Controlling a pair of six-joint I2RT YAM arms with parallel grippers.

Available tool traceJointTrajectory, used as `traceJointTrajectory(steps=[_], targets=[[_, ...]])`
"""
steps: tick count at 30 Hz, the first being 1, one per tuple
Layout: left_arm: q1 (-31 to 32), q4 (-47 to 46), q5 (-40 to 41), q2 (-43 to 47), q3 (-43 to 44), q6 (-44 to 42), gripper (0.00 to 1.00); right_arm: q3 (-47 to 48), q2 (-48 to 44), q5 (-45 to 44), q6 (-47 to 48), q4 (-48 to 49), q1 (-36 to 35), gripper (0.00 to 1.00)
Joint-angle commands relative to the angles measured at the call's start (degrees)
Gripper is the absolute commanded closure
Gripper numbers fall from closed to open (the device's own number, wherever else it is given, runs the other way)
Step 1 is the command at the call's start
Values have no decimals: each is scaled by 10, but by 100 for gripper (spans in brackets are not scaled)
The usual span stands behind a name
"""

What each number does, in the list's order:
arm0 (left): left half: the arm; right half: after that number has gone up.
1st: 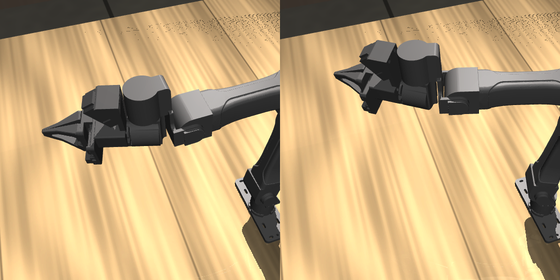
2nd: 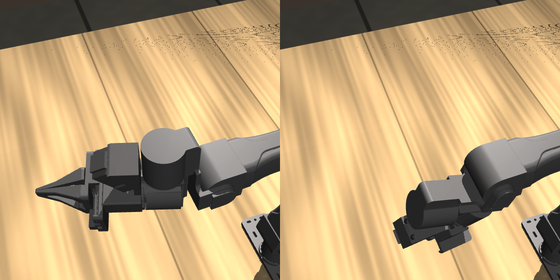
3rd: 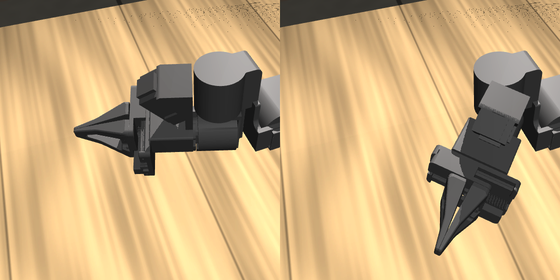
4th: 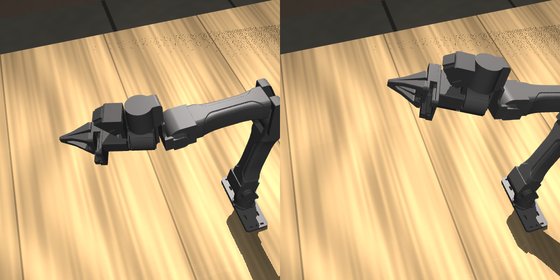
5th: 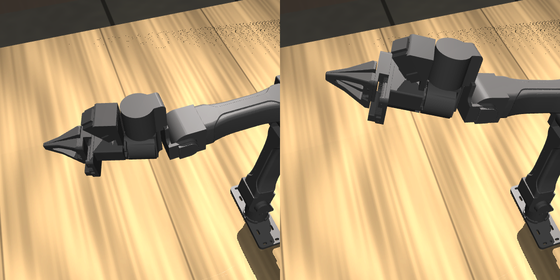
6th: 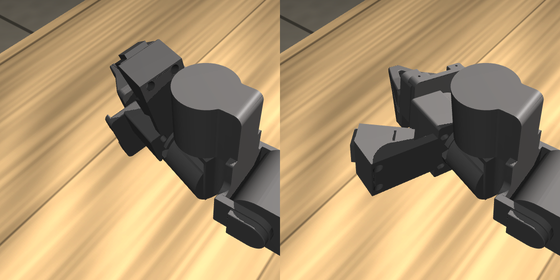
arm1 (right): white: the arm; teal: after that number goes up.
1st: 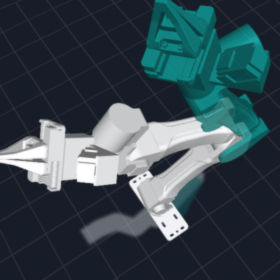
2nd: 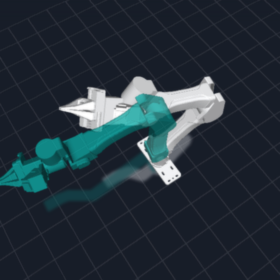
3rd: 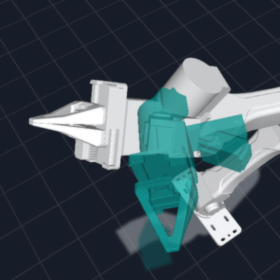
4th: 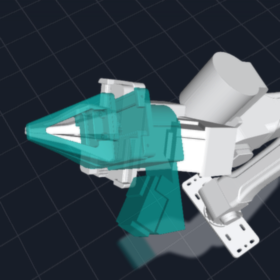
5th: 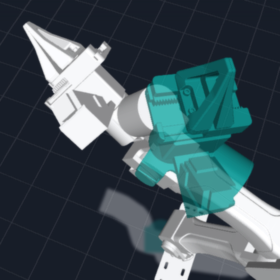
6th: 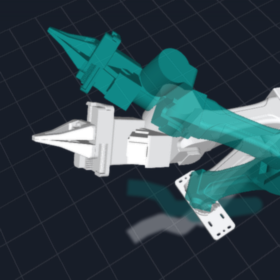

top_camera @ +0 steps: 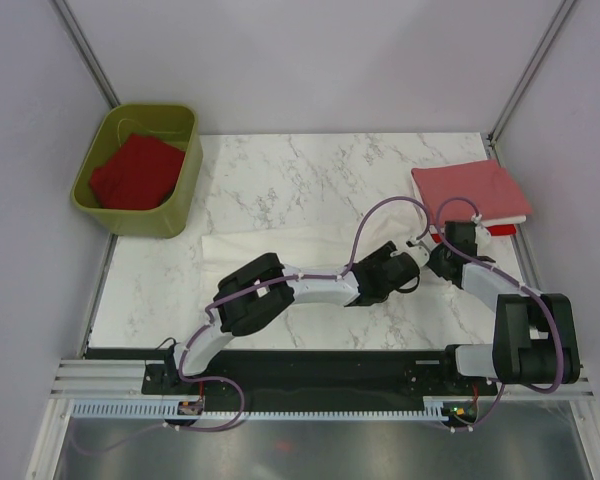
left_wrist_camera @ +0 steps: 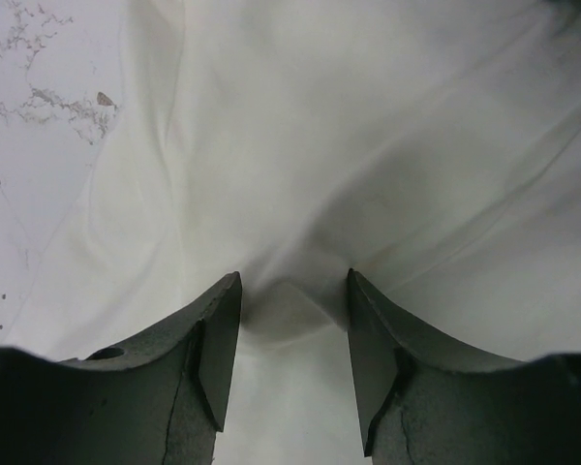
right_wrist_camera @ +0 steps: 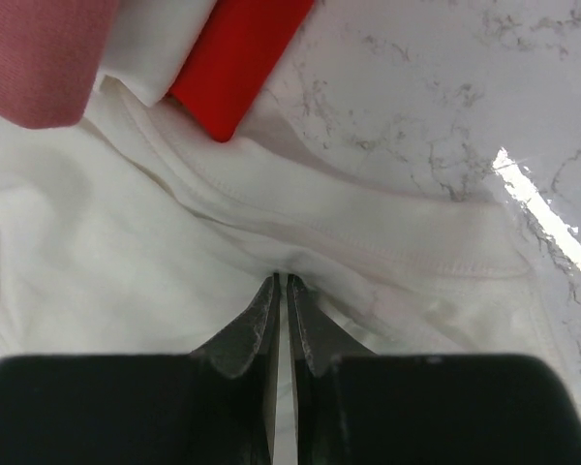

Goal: Fold and stack the t-shirts
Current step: Fold the tshirt

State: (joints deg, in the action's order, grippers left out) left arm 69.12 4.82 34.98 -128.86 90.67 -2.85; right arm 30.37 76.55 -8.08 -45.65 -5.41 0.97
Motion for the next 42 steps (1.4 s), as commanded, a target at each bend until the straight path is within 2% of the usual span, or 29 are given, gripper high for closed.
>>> traceJointTrajectory(steps=[1, 5, 8, 14, 18, 20, 23, 27, 31, 37, 42], targets=[[-2, 7, 50, 9, 8, 1, 46, -14, 11, 0, 6, -5, 9, 86], [-6, 33, 110, 1, 23, 21, 51, -15, 12, 4, 9, -3, 11, 86], [-6, 32, 151, 23, 3, 41, 51, -15, 13, 8, 9, 0, 13, 86], [3, 17, 142, 83, -67, 71, 56, -15, 16, 11, 11, 0, 14, 86], [14, -46, 94, 175, -152, 72, 58, -14, 17, 13, 12, 1, 16, 86], [13, -110, 46, 210, -210, 72, 57, -14, 18, 15, 13, 0, 16, 86], [12, -151, 39, 247, -255, 66, 56, -14, 17, 17, 14, 2, 17, 86], [6, -105, 40, 199, -206, 70, 57, -14, 18, 18, 15, 3, 17, 85], [5, -66, 71, 129, -119, 56, 59, -15, 18, 20, 16, 4, 18, 86], [-8, -34, 75, 77, -66, 33, 59, -15, 19, 26, 16, 7, 20, 85], [-12, -24, 74, 77, -66, 43, 59, -15, 20, 30, 17, 8, 23, 85]])
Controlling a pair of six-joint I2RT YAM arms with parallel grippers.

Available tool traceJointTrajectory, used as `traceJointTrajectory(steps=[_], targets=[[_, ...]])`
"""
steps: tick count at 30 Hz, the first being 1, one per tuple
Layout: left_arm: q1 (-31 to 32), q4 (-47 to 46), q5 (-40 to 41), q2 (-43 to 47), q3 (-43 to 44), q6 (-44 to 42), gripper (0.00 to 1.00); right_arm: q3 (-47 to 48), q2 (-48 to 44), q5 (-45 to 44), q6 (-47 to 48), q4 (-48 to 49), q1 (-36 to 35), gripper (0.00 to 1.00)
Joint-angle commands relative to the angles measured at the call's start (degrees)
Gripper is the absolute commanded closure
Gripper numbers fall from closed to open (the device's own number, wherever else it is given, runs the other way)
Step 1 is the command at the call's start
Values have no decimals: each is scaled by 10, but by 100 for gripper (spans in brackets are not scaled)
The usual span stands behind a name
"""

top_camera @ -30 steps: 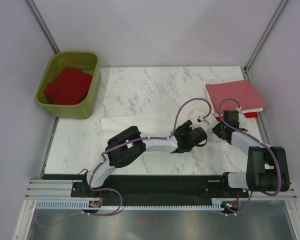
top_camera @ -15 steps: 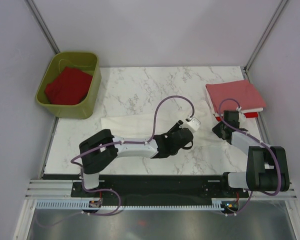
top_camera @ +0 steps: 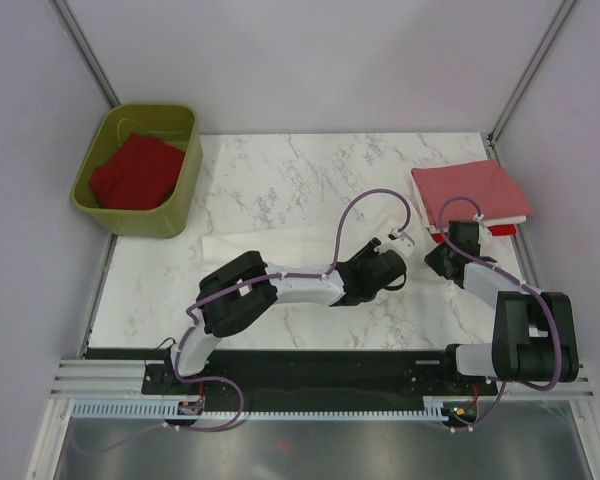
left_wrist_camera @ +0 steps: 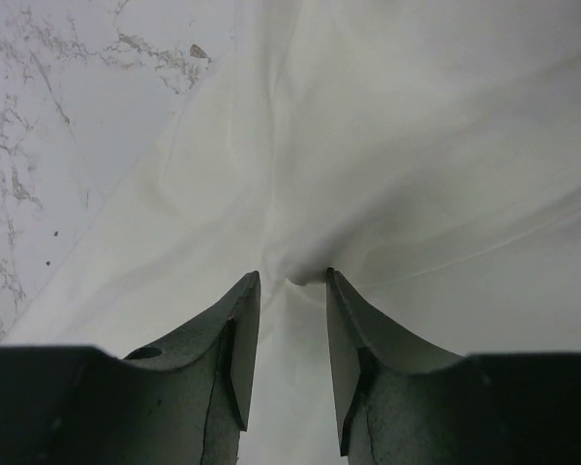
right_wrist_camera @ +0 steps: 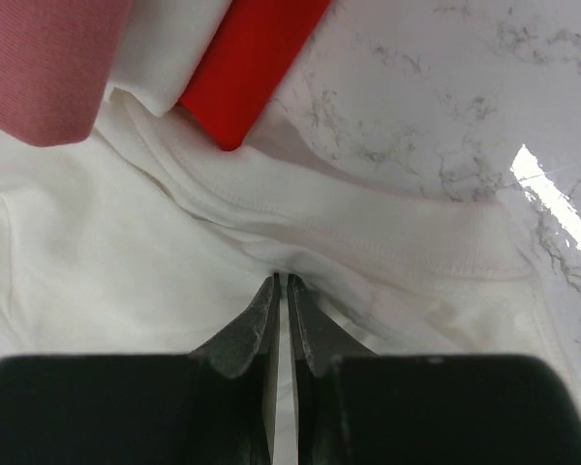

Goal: Fold and stack the t-shirts
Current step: Fold the tshirt

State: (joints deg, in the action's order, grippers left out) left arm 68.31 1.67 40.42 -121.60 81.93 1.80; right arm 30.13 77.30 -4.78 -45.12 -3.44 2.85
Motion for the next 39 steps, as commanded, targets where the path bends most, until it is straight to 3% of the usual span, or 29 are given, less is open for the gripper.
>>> traceJointTrajectory(steps=[1, 6, 20, 27, 39], targets=[[-5, 9, 21, 5, 19, -4, 59, -13, 13, -2, 13, -12, 4, 85], [-16, 25, 39, -3, 25, -2, 60, -14, 15, 1, 13, -10, 5, 85], [-34, -11, -22, -13, 38, -16, 60, -13, 20, 11, 15, -5, 8, 85], [-33, -87, -89, 25, -12, -17, 59, -13, 22, 13, 17, -4, 8, 86], [-34, -109, -146, 77, -72, 12, 59, -13, 24, 21, 18, -2, 10, 86]])
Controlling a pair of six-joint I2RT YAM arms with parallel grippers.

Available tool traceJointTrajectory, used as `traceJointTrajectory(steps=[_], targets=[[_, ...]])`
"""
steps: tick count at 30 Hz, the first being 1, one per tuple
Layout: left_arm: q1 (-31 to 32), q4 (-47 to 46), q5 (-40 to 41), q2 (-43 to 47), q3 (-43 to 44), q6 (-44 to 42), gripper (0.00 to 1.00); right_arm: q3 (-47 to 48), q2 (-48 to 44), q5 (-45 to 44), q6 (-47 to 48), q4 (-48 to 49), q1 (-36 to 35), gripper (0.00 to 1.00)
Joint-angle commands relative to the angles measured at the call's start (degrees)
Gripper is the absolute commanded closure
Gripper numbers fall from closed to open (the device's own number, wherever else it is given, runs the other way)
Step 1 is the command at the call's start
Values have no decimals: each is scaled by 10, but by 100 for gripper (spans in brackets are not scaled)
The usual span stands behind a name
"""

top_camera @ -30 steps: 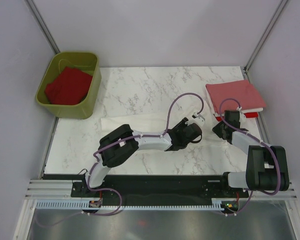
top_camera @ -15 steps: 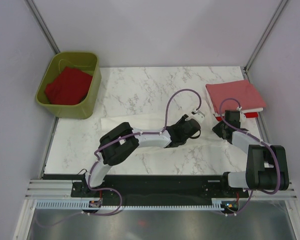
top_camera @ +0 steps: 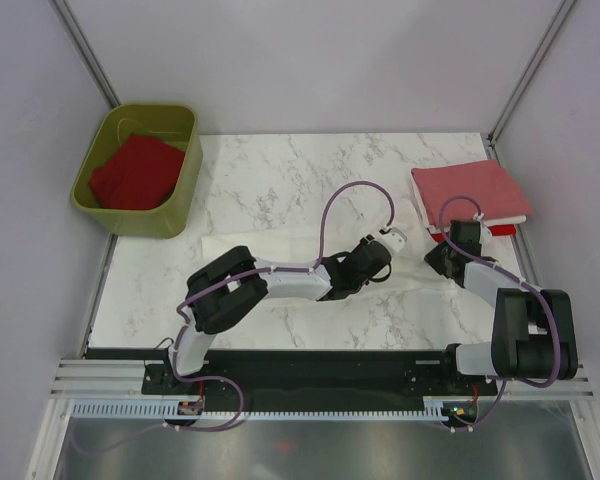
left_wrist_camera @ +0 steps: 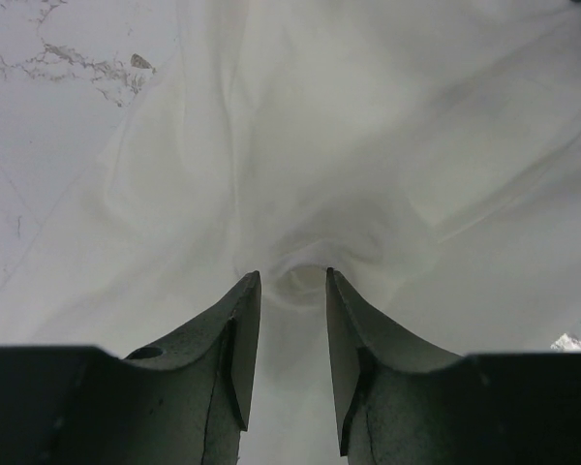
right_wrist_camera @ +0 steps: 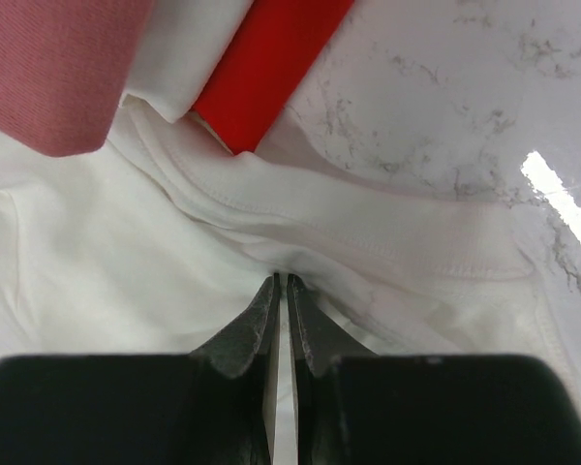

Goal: Fold and stack the t-shirts
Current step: Fold the tshirt

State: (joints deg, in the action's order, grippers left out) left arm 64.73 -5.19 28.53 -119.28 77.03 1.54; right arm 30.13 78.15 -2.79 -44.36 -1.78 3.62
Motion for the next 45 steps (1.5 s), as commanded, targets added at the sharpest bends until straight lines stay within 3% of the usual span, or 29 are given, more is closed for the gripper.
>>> traceJointTrajectory(steps=[1, 12, 18, 22, 28, 36, 45], targets=[[2, -42, -30, 60, -30, 23, 59, -13, 17, 1, 10, -19, 2, 86], [-4, -11, -78, 105, -71, 128, 62, -13, 17, 2, 11, -17, 3, 86], [-24, -8, -120, 99, -83, 261, 72, -12, 17, 1, 12, -17, 3, 86], [-50, -18, -146, 85, -89, 319, 71, -12, 16, 0, 11, -17, 3, 86], [-60, -23, -168, 65, -71, 330, 54, -13, 17, 0, 11, -18, 4, 86], [-65, -39, -219, 38, -59, 350, 60, -12, 17, 2, 12, -17, 4, 86], [-63, -47, -204, 29, -51, 352, 61, -13, 17, 4, 11, -17, 5, 86]])
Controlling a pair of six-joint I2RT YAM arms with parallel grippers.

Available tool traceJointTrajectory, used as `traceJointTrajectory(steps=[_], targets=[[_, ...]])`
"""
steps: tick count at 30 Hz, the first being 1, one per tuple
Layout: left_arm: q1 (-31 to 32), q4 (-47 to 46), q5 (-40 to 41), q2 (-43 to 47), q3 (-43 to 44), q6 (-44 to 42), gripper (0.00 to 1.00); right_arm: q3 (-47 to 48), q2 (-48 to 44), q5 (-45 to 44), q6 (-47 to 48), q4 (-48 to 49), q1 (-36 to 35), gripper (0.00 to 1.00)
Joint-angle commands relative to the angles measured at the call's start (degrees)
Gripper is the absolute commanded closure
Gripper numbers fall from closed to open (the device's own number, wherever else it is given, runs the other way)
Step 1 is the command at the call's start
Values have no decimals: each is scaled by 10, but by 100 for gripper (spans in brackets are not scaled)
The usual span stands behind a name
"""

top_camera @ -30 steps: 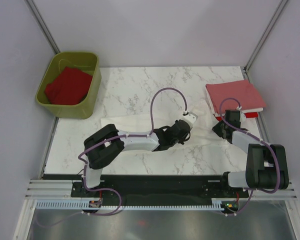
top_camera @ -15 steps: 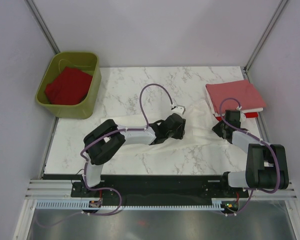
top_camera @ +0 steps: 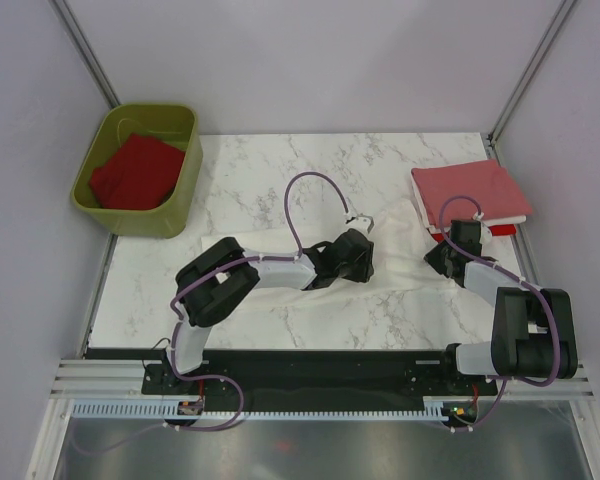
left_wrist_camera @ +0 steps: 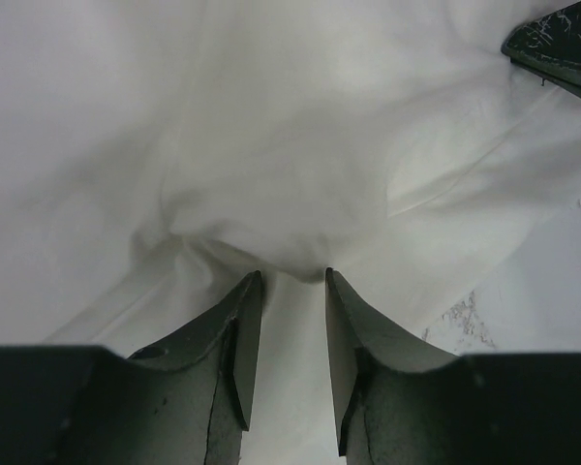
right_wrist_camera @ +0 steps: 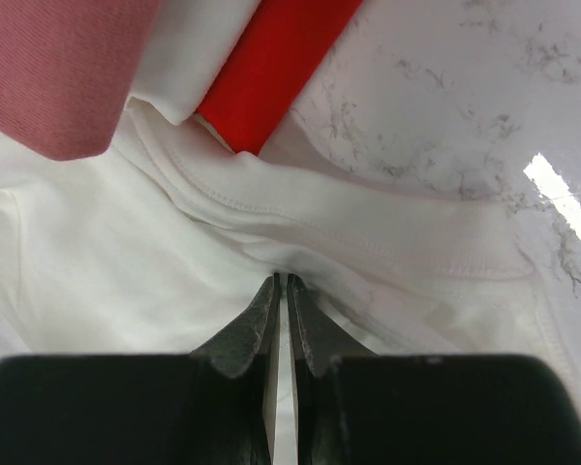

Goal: Fold and stack the t-shirts
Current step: Fold the tshirt

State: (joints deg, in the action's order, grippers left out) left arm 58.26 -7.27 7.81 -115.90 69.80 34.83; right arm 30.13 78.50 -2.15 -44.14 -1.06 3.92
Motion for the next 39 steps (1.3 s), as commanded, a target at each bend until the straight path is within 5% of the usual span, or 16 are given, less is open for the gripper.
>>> traceJointTrajectory(steps=[1, 23, 39], targets=[[2, -28, 8, -6, 23, 19, 61, -13, 14, -2, 9, -25, 2, 86], [17, -19, 5, -26, 65, -4, 76, -13, 16, 0, 10, -23, 3, 86], [15, 39, 83, 4, 51, 20, 89, -12, 17, 0, 11, -23, 4, 86]])
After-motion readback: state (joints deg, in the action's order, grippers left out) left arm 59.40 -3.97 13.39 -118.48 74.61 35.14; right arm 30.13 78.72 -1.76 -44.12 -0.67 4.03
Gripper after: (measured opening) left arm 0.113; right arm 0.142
